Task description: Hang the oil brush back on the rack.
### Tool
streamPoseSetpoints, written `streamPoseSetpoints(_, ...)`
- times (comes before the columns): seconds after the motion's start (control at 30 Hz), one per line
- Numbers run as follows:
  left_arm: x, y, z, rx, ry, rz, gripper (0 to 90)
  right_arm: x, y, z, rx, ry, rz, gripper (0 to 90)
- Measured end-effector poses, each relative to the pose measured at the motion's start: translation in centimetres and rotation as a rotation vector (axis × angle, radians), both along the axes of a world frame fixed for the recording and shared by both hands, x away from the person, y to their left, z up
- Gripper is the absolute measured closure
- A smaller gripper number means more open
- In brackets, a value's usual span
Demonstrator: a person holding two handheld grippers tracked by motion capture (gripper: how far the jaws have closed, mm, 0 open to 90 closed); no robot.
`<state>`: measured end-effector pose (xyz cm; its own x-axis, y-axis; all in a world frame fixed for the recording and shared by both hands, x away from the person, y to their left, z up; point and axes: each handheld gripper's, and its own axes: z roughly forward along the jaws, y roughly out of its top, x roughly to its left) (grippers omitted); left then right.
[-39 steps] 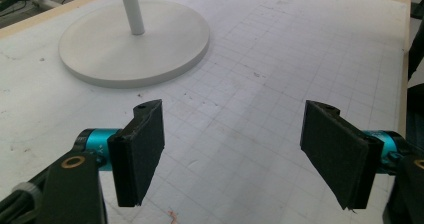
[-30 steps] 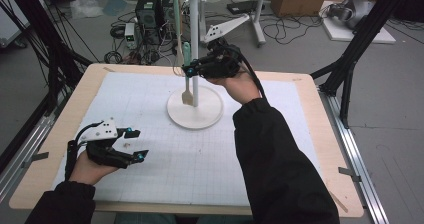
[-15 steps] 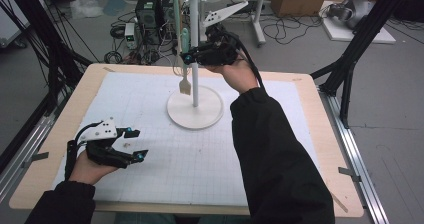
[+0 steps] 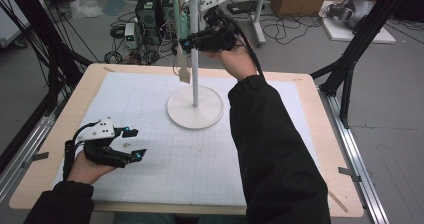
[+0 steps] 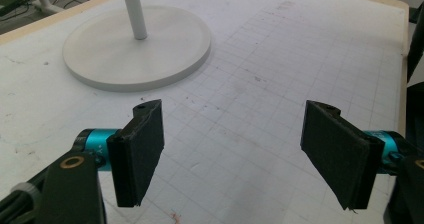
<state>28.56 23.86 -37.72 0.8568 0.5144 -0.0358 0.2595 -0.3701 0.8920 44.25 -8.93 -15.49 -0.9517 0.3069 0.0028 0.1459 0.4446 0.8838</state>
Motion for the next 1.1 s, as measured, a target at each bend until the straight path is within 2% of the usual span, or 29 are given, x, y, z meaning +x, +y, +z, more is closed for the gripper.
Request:
streamPoseSetpoints(0.6,0.0,0.1,-0.1,0.005,0.004,0.0,25.5,1.1,0.0,1.7,-0.019,-0.012,-0.04,83.6)
streamPoseSetpoints(0.83,-0.1,0.0,-0.1,-0.007,0.006,0.0,25.4,1.7,0.1,1.9,-0.021,0.004,-0.059,83.6)
streamPoseSetpoints(1.1,-0.1,-0.1,-0.2,-0.005,0.006,-0.008,25.4,1.8,0.2,2.0,-0.019,-0.004,-0.066,83.5)
